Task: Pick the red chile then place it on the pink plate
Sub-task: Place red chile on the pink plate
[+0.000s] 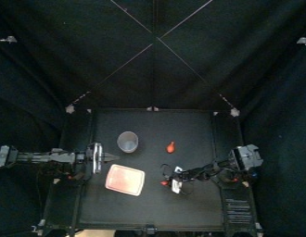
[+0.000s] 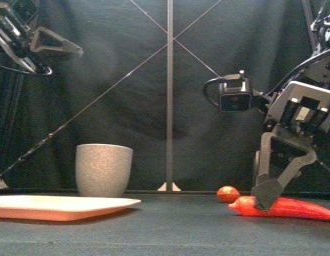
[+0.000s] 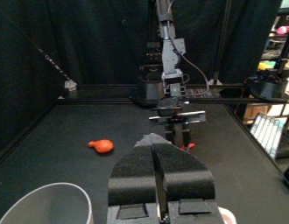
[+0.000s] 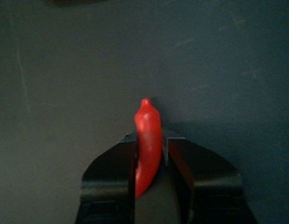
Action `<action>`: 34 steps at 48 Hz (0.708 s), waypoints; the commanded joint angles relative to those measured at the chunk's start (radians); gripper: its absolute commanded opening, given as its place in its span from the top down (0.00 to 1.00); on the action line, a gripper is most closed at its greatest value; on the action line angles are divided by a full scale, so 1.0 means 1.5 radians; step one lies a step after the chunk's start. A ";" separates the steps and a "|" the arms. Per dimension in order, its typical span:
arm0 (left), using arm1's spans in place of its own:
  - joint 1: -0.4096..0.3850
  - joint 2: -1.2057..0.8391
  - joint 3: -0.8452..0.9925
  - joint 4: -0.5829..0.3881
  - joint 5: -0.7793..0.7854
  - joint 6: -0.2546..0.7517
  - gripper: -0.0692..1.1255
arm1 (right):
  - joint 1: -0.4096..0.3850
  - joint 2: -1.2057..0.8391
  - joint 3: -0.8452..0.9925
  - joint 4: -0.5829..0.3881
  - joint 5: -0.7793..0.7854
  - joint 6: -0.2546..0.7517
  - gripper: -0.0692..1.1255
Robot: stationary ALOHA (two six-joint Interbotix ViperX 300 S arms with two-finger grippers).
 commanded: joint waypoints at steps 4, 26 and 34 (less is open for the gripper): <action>0.001 0.002 -0.008 0.001 -0.003 0.001 0.96 | -0.004 -0.011 -0.062 -0.012 -0.005 -0.007 0.55; 0.006 0.000 -0.008 0.001 -0.003 0.001 0.96 | -0.065 0.138 -0.381 -0.189 0.000 -0.002 0.54; 0.007 -0.001 -0.007 0.001 -0.003 0.001 0.96 | -0.078 0.221 -0.479 -0.197 -0.001 -0.003 0.51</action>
